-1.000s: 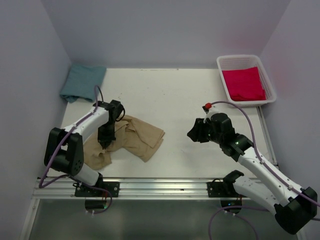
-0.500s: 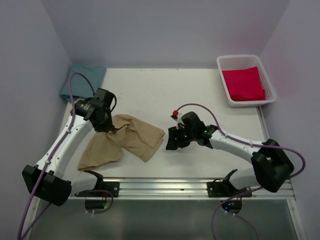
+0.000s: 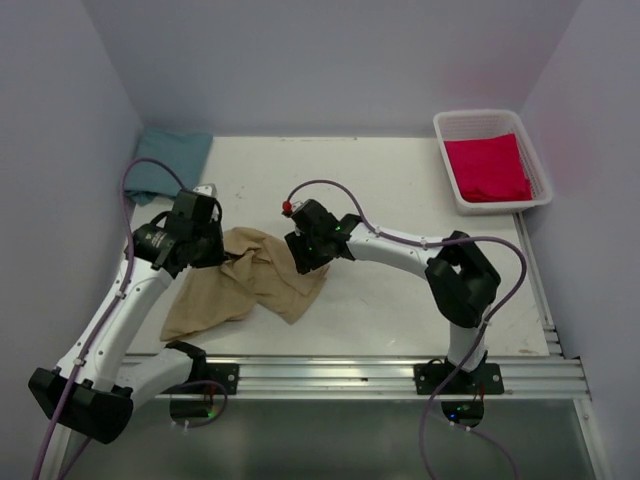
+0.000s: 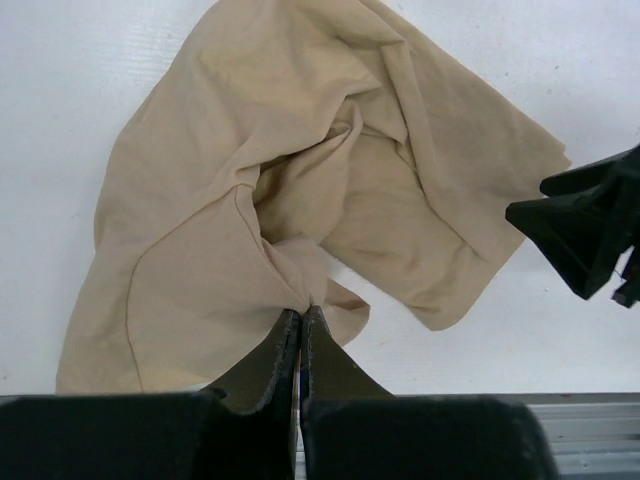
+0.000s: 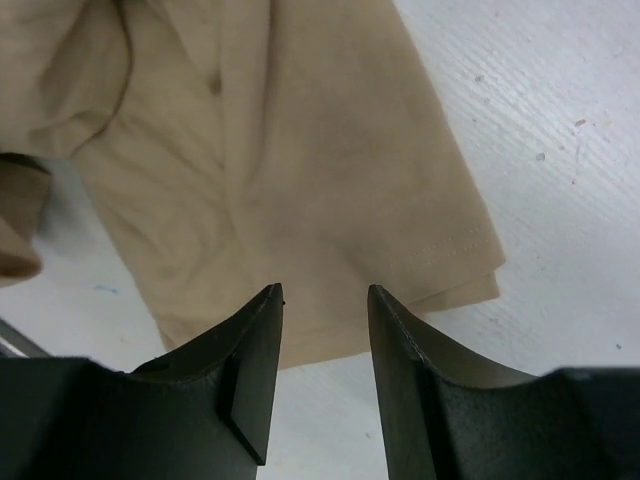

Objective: Fold and stack the t-shirts
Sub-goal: Flatten out the tshirt

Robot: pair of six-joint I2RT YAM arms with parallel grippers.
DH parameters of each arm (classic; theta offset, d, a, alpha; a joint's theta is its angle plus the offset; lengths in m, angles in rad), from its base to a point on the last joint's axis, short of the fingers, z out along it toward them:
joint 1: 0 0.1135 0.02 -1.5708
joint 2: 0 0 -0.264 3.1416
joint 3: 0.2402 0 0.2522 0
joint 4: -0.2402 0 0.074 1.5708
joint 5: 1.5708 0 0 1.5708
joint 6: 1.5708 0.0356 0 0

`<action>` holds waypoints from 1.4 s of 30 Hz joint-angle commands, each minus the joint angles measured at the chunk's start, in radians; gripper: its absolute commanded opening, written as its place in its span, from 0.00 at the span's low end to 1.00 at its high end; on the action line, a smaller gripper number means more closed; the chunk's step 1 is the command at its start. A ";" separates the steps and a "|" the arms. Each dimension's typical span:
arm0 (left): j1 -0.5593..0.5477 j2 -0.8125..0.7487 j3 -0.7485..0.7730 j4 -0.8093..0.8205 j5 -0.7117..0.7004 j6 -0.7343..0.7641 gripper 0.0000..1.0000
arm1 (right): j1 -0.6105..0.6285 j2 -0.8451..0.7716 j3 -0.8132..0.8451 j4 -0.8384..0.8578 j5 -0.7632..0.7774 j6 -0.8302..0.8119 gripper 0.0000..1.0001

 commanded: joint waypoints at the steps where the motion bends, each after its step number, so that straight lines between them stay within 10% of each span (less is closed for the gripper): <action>1: -0.005 -0.038 -0.011 0.089 0.043 0.037 0.00 | 0.028 0.038 0.080 -0.151 0.173 -0.029 0.43; 31: -0.005 -0.075 -0.056 0.161 0.089 0.060 0.00 | 0.160 0.156 0.042 -0.131 0.222 0.065 0.36; 42: -0.005 -0.096 -0.072 0.158 0.098 0.055 0.00 | 0.160 0.102 0.070 -0.169 0.282 0.050 0.10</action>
